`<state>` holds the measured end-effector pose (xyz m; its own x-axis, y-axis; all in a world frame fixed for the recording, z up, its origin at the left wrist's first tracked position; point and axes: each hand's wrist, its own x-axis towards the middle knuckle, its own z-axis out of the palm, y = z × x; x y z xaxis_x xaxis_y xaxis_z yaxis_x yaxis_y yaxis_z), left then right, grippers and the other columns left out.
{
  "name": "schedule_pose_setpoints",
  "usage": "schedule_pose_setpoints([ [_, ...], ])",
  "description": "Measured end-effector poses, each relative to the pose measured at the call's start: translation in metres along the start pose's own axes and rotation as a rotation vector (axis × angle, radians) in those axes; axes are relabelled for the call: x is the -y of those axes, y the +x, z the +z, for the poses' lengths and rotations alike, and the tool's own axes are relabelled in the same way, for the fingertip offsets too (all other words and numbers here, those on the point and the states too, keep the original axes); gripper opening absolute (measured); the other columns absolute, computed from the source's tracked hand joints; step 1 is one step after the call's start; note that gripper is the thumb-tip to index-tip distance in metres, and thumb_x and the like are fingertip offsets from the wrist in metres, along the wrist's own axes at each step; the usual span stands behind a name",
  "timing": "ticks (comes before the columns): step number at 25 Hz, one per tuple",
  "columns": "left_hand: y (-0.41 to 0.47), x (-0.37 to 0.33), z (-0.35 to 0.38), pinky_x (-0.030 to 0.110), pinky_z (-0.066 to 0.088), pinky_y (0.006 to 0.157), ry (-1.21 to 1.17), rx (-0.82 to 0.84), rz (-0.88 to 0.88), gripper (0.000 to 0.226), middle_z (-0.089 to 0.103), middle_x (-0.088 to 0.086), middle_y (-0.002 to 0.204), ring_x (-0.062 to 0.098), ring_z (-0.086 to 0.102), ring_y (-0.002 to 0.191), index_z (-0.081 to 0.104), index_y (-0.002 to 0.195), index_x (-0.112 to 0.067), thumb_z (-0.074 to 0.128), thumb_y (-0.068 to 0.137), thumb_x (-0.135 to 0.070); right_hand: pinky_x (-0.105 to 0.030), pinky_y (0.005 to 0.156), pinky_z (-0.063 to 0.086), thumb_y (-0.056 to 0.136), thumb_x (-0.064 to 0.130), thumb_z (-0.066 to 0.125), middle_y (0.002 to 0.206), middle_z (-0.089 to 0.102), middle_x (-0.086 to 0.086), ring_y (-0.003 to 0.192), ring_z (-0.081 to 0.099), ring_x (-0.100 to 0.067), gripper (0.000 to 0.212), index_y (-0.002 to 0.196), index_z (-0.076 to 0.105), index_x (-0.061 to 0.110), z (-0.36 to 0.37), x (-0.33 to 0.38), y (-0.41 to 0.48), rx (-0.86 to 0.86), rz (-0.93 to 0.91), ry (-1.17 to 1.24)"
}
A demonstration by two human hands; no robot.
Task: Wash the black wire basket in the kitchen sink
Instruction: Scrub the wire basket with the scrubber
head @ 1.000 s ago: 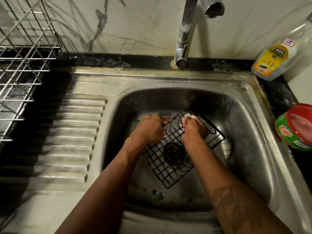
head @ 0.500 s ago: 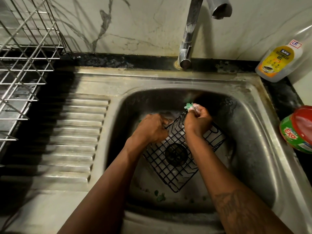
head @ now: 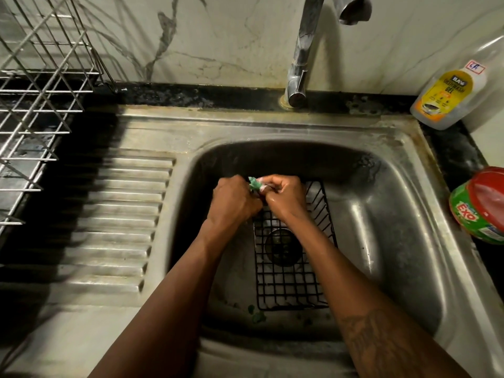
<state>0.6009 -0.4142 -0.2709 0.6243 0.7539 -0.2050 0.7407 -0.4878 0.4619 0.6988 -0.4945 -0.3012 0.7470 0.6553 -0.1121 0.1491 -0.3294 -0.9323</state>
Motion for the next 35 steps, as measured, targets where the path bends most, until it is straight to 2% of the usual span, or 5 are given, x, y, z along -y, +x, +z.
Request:
schedule_pose_setpoints([
  [5, 0.006, -0.004, -0.006, 0.027, 0.060, 0.052, -0.288, 0.226, -0.210, 0.016, 0.075, 0.013, 0.080, 0.025, 0.074, 0.062, 0.070, 0.095, -0.005, 0.064, 0.092, -0.021, 0.004, 0.069, 0.039, 0.088, -0.002, 0.062, 0.099, 0.072, -0.003, 0.078, 0.059, 0.002, 0.025, 0.104, 0.077, 0.009, -0.011, 0.007, -0.010, -0.388, -0.207, -0.272],
  [10, 0.015, -0.001, -0.001, 0.020, 0.055, 0.046, -0.316, 0.297, -0.290, 0.017, 0.076, 0.007, 0.074, 0.014, 0.071, 0.055, 0.070, 0.093, -0.008, 0.061, 0.094, -0.022, -0.038, 0.079, 0.055, 0.081, -0.010, 0.069, 0.097, 0.071, -0.022, 0.089, 0.067, -0.034, 0.014, 0.093, 0.076, -0.006, 0.008, 0.006, -0.013, -0.052, -0.532, -0.567],
  [16, 0.033, 0.006, 0.015, 0.040, 0.060, 0.089, -0.462, 0.586, -0.573, 0.035, 0.076, 0.019, 0.078, 0.031, 0.076, 0.076, 0.066, 0.098, 0.006, 0.045, 0.102, -0.022, -0.030, 0.065, 0.047, 0.091, 0.009, 0.063, 0.101, 0.062, -0.007, 0.081, 0.058, -0.020, 0.017, 0.106, 0.068, 0.015, -0.026, 0.000, -0.005, -0.175, -0.277, -0.832],
  [29, 0.031, 0.004, 0.019, 0.040, 0.063, 0.081, -0.528, 0.501, -0.587, 0.028, 0.076, 0.024, 0.085, 0.033, 0.077, 0.078, 0.065, 0.101, 0.007, 0.056, 0.098, -0.019, -0.037, 0.061, 0.042, 0.098, 0.029, 0.054, 0.084, 0.060, -0.003, 0.073, 0.056, -0.019, 0.013, 0.095, 0.064, 0.021, 0.003, 0.010, -0.013, 0.010, -0.348, -0.817],
  [35, 0.035, 0.005, 0.024, 0.036, 0.062, 0.080, -0.486, 0.668, -0.662, 0.037, 0.077, 0.021, 0.086, 0.031, 0.077, 0.079, 0.062, 0.107, 0.009, 0.050, 0.101, -0.025, -0.037, 0.078, 0.047, 0.084, 0.017, 0.070, 0.095, 0.070, -0.006, 0.094, 0.061, -0.029, 0.023, 0.106, 0.073, 0.020, -0.050, -0.002, 0.001, -0.383, -0.120, -0.981],
])
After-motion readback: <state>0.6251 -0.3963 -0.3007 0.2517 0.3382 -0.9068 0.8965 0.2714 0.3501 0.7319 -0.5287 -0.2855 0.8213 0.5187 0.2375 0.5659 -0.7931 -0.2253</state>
